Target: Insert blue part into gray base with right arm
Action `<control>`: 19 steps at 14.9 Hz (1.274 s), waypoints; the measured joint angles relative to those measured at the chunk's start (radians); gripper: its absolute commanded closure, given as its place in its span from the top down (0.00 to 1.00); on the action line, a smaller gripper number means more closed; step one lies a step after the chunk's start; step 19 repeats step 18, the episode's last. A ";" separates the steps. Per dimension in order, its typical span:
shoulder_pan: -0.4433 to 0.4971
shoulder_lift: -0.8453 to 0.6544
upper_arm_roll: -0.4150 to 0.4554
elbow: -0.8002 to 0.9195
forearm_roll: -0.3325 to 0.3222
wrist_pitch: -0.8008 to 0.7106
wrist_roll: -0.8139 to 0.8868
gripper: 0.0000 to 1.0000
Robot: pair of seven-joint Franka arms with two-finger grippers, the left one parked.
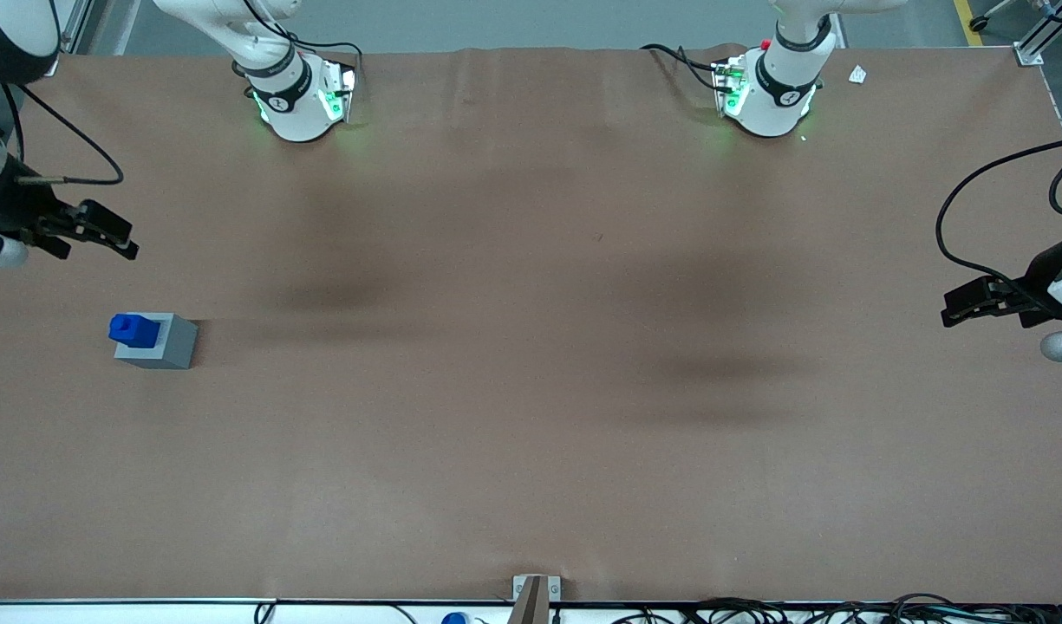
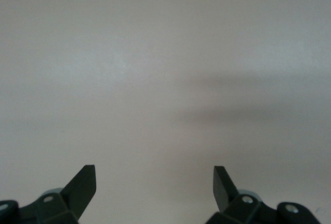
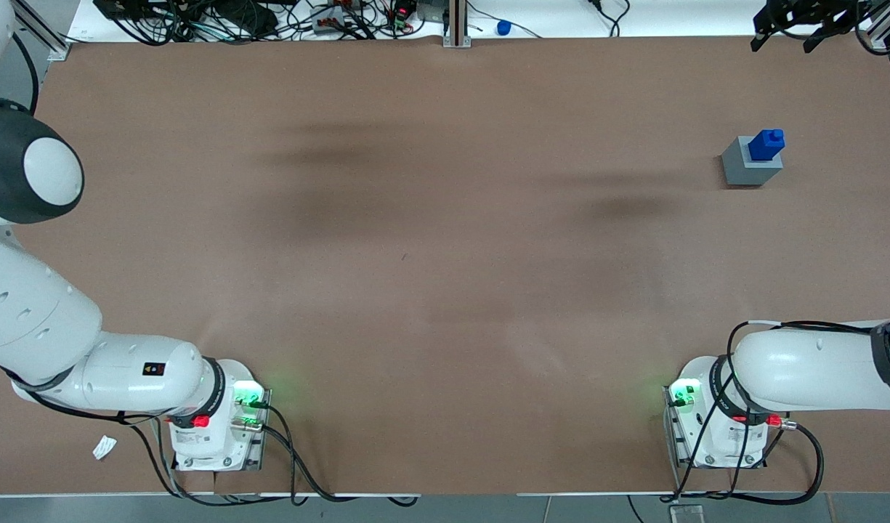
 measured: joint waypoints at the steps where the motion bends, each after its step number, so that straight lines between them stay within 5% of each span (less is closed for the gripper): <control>1: 0.000 -0.009 0.003 0.019 0.000 -0.023 0.000 1.00; 19: 0.000 -0.016 0.006 0.177 -0.027 -0.194 0.068 1.00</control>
